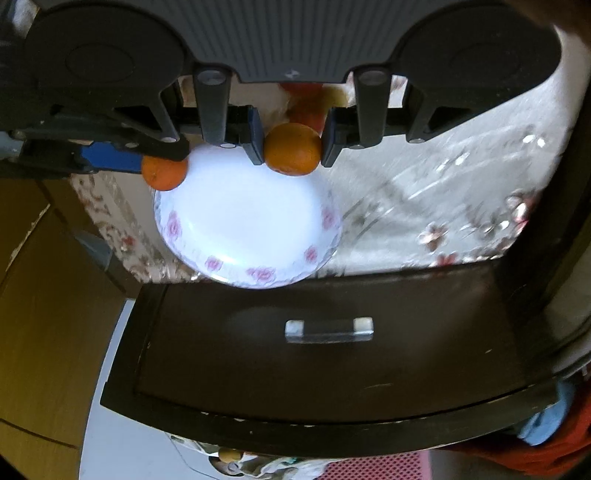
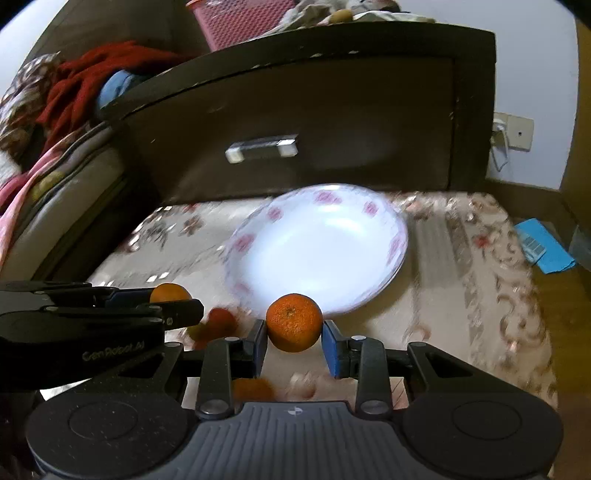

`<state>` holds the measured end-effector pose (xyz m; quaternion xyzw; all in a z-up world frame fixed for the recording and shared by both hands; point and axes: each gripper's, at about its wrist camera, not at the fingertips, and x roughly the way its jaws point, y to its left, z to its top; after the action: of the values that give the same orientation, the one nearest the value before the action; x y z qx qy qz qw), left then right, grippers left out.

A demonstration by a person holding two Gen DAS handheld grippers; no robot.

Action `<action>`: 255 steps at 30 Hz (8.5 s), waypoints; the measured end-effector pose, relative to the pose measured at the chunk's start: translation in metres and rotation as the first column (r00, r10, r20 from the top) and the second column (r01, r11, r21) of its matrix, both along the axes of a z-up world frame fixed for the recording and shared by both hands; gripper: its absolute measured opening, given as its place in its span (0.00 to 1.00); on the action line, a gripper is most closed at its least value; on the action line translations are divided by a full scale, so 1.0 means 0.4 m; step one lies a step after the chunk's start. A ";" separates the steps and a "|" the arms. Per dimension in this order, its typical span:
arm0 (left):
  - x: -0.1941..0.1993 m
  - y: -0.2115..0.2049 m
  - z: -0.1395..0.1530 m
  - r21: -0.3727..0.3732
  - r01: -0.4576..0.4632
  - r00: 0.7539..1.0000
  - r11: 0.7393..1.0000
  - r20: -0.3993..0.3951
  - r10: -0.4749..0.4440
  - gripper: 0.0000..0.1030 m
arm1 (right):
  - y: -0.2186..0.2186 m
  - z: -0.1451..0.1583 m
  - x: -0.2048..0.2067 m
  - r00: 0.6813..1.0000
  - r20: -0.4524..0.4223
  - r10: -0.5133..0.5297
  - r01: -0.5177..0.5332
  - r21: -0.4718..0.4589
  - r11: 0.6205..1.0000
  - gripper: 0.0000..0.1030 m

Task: Organize fruits
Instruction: 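Carry both oranges over the white bowl and open both grippers to drop them, then withdraw both open grippers from the bowl back toward the remaining fruit, then grasp the large dark red tomato with the left gripper while the right gripper grasps an orange, then lift and carry the dark tomato and the orange over the white bowl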

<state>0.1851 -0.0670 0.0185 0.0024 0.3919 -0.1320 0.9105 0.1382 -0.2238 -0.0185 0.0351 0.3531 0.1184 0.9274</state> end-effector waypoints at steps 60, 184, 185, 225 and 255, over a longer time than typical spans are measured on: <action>-0.160 0.096 0.118 0.040 -0.100 0.994 0.994 0.044 0.098 0.48 | -0.028 0.101 -0.099 0.998 0.053 -0.013 0.011 0.034 0.999 0.34; -0.124 0.100 -0.149 0.071 0.133 0.984 0.989 -0.129 -0.123 0.49 | 0.094 -0.113 -0.083 0.950 -0.150 0.275 -0.302 -0.206 0.931 0.24; -0.121 0.103 -0.148 0.065 0.125 0.984 0.990 -0.132 -0.116 0.47 | 0.093 -0.113 -0.084 0.951 -0.151 0.271 -0.298 -0.203 0.933 0.24; -0.096 0.057 -0.065 0.085 0.086 0.995 0.993 -0.053 -0.082 0.47 | 0.090 -0.053 -0.065 0.974 -0.096 0.208 -0.219 -0.126 0.968 0.24; -0.001 0.012 -0.027 0.091 0.082 0.997 0.992 0.000 -0.083 0.46 | 0.044 -0.018 -0.002 0.990 -0.048 0.134 -0.138 -0.105 0.985 0.25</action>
<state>0.1848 -0.0623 0.0078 0.0605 0.3952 -0.1514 0.9040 0.1372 -0.2064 -0.0256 -0.0370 0.3795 0.1613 0.9103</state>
